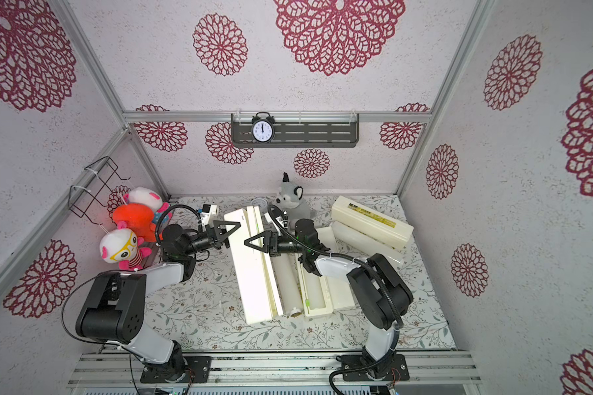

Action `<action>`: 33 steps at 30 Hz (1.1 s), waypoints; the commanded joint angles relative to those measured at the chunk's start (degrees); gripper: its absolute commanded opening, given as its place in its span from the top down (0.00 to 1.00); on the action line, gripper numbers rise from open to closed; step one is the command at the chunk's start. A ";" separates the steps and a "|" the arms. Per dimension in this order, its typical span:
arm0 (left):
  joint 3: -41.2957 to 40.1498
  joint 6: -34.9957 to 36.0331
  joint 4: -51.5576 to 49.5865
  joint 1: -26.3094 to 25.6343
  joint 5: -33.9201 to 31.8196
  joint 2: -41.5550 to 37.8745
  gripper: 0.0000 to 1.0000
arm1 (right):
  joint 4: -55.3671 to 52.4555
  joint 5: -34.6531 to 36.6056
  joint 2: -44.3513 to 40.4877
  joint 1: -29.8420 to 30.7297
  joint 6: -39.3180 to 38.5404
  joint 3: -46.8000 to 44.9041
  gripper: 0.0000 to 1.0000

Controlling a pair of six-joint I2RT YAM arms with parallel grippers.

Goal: Put plastic wrap rolls into dispensers
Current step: Open the lid of the plastic wrap cutting box.

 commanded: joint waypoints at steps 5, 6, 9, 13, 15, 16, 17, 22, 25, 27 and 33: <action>-1.62 -0.92 2.73 5.23 -6.56 -2.64 0.25 | 8.47 -0.48 -3.42 -2.96 3.34 -2.29 0.38; -1.79 -1.32 3.15 5.43 -6.63 -2.68 0.25 | 10.58 -0.57 -2.94 -3.04 4.93 -2.52 0.39; -2.23 -2.04 4.04 6.27 -7.21 -2.55 0.26 | 14.74 -0.60 -2.11 -3.29 7.68 -2.91 0.40; -1.74 1.96 -3.43 6.74 -8.04 -3.93 0.29 | 12.13 -0.11 -2.96 -3.31 6.03 -3.06 0.40; -1.28 5.78 -10.13 6.68 -8.34 -5.30 0.29 | 8.05 1.13 -3.86 -3.26 3.21 -2.77 0.40; -1.27 6.89 -11.59 6.71 -8.38 -5.88 0.29 | 5.87 1.90 -4.35 -3.22 1.74 -2.54 0.40; -1.35 7.08 -12.09 6.76 -8.40 -6.24 0.29 | 4.24 2.81 -4.81 -3.22 0.68 -2.54 0.40; -2.76 3.59 -3.04 7.22 -6.10 -6.02 0.29 | 6.94 2.70 -5.32 -3.22 2.03 -3.92 0.40; -2.59 2.73 -1.63 7.28 -5.05 -4.97 0.31 | 10.25 1.67 -5.15 -3.06 4.18 -4.29 0.40; -2.25 3.03 -2.43 7.32 -4.93 -4.50 0.33 | 8.85 1.49 -5.38 -2.64 3.14 -3.93 0.40; -1.49 6.89 -9.31 7.22 -4.98 -4.63 0.34 | -3.82 5.01 -7.24 -1.20 -4.77 -2.21 0.40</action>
